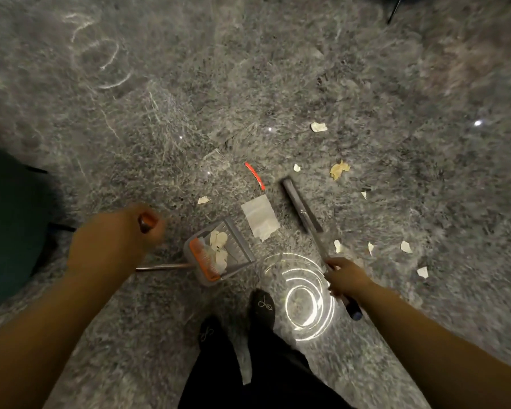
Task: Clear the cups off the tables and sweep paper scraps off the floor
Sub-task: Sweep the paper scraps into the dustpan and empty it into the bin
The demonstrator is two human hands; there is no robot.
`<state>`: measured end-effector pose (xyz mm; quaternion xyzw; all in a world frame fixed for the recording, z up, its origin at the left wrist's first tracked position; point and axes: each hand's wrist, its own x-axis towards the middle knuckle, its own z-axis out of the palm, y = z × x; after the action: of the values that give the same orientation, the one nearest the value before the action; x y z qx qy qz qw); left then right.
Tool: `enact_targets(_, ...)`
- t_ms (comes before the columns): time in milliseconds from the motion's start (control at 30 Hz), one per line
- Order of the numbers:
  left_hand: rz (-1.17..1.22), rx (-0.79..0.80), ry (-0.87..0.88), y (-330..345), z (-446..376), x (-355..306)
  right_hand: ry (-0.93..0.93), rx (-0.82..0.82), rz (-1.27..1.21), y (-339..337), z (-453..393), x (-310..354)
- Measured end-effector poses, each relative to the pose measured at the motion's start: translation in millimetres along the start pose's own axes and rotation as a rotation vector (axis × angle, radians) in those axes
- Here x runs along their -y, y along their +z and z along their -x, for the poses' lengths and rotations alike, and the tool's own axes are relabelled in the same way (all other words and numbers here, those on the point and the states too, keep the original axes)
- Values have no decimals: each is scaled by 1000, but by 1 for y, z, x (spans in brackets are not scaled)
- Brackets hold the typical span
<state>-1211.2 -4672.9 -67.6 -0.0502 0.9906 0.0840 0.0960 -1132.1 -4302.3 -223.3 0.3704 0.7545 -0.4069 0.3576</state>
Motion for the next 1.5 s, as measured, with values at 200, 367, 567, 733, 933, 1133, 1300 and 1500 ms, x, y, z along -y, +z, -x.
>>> enact_targets(200,-21,-7,-17,0,-9,-2,124,168,-443,8,6,-10)
enact_targets(367,-28,-28,-6,0,-10,-2,132,99,-396,22,5,-2)
enact_targets(567,35,-9,-13,-6,-10,11,-22,-90,-160,29,15,1)
enact_targets(733,45,-18,13,-15,-13,31,-82,-133,-126,18,13,6)
enact_targets(933,40,23,32,-13,-19,33,-132,-145,103,18,-22,52)
enact_targets(1133,-6,3,77,-10,-28,31,-94,-24,550,38,-37,93)
enact_targets(1300,-37,35,57,-8,-39,27,-77,55,642,63,-20,90)
enact_targets(1500,-21,22,61,-8,-46,29,25,122,81,86,12,59)
